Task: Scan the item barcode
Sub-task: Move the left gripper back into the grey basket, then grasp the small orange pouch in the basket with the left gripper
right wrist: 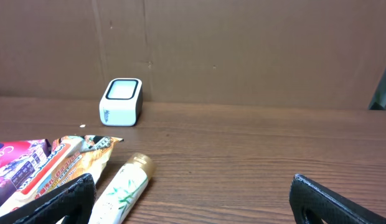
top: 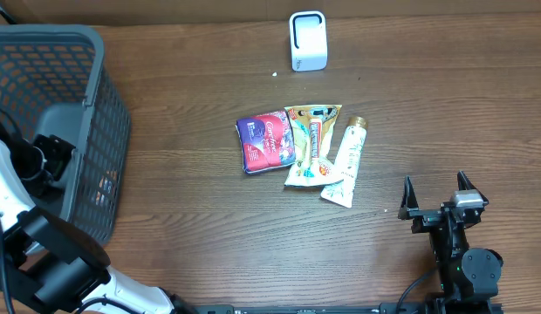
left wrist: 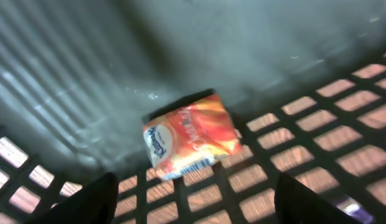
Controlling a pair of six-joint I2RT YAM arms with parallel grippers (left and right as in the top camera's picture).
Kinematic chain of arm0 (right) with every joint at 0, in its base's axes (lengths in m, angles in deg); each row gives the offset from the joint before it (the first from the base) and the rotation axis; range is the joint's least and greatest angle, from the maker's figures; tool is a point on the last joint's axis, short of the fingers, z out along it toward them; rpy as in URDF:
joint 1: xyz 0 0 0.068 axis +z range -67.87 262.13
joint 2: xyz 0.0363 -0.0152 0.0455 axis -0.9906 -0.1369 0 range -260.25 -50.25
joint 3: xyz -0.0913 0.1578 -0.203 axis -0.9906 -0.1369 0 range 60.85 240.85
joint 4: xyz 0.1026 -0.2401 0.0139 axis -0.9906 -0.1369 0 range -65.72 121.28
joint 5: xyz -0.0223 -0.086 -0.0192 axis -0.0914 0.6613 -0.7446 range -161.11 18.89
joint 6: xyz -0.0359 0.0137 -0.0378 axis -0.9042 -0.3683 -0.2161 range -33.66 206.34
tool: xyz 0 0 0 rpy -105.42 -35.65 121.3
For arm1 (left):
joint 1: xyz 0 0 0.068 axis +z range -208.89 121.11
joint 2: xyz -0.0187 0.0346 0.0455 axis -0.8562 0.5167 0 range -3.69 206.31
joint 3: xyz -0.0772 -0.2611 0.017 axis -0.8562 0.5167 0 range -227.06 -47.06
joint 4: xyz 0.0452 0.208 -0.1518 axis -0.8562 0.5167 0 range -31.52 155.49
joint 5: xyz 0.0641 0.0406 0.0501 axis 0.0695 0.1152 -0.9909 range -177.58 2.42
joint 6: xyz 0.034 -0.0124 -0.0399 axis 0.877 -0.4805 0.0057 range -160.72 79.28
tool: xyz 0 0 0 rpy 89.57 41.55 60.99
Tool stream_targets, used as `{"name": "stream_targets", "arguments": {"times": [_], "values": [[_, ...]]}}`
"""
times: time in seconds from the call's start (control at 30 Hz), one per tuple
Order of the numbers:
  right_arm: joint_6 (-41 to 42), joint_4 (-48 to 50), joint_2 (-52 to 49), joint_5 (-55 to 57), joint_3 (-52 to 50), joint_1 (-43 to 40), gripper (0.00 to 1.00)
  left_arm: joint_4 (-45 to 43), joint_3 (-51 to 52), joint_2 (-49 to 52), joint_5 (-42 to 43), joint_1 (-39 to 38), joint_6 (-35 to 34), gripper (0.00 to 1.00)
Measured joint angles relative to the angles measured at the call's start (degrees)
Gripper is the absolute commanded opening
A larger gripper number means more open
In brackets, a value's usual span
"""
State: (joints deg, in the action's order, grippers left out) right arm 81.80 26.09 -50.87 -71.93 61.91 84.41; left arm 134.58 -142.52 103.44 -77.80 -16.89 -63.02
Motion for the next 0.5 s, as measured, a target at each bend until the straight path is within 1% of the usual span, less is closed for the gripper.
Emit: {"name": "stream_targets", "arguments": {"times": [0.13,0.2,0.5], "values": [[0.07,0.00,0.00,0.04,0.00,0.00,1.00,-2.45,5.75,0.00,0.07,0.00,-0.02,0.73],[0.02,0.00,0.00,0.02,0.00,0.00,1.00,-3.43,7.96,0.02,0.07,0.00,0.00,0.77],[0.04,0.02,0.00,0.02,0.00,0.00,1.00,-8.41,14.82,0.00,0.76,0.17,-0.22,0.81]]}}
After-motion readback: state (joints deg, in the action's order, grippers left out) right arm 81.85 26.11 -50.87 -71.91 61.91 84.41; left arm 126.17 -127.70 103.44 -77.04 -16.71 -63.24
